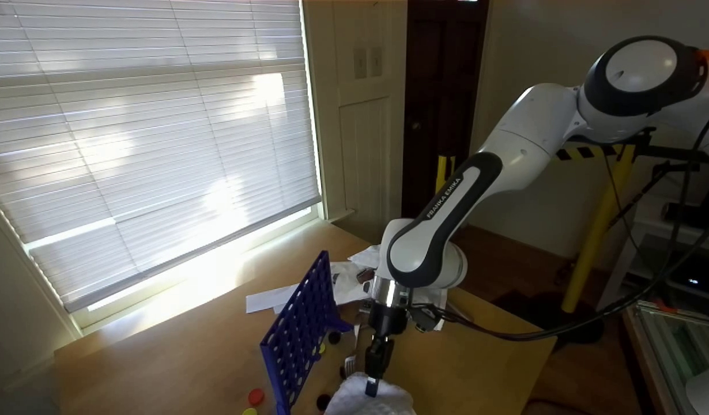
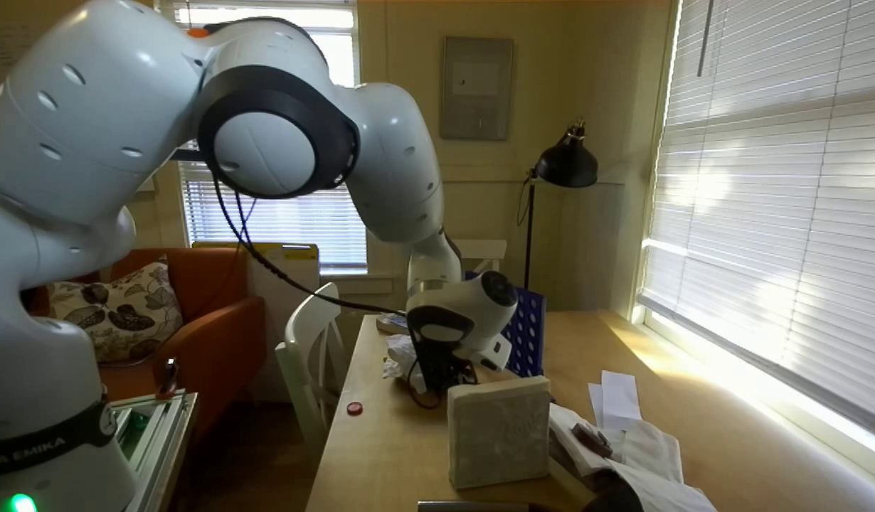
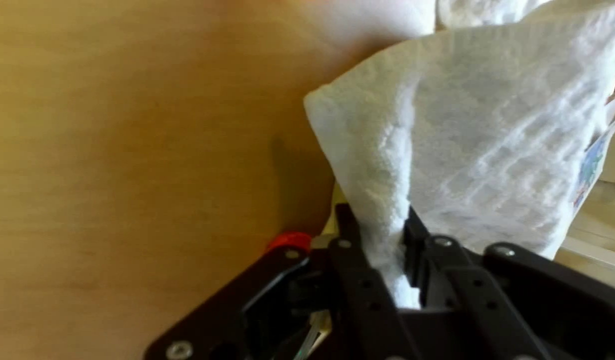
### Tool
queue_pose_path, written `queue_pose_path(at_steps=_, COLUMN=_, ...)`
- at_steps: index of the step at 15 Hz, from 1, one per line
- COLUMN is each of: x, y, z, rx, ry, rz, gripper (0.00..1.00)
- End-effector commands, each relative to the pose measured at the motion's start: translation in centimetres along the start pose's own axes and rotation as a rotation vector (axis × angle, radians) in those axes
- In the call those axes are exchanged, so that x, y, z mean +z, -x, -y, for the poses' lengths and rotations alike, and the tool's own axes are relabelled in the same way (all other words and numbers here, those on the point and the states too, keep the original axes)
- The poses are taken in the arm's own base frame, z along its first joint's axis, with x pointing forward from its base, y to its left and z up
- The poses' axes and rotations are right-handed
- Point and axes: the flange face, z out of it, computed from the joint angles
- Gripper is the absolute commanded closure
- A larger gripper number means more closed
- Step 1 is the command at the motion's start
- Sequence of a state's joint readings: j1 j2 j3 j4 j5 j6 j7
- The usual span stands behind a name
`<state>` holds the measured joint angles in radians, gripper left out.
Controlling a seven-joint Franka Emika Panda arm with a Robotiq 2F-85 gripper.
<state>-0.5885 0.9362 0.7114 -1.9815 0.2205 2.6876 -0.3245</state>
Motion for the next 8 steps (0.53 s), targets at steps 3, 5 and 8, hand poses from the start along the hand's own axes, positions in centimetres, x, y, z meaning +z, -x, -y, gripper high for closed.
queue_pose_path(at_steps=3, x=-1.3, y=0.2, z=0.8, rx=0.005, ry=0.054, rz=0.052, gripper=1.00)
queue_pose_path(at_steps=5, x=-2.4, y=0.9, z=2.2, rx=-0.032, ry=0.092, rz=0.059, gripper=0.97)
queue_pose_path(at_steps=8, x=-4.1, y=2.0, z=4.7, rx=-0.101, ry=0.128, rz=0.057, gripper=0.95)
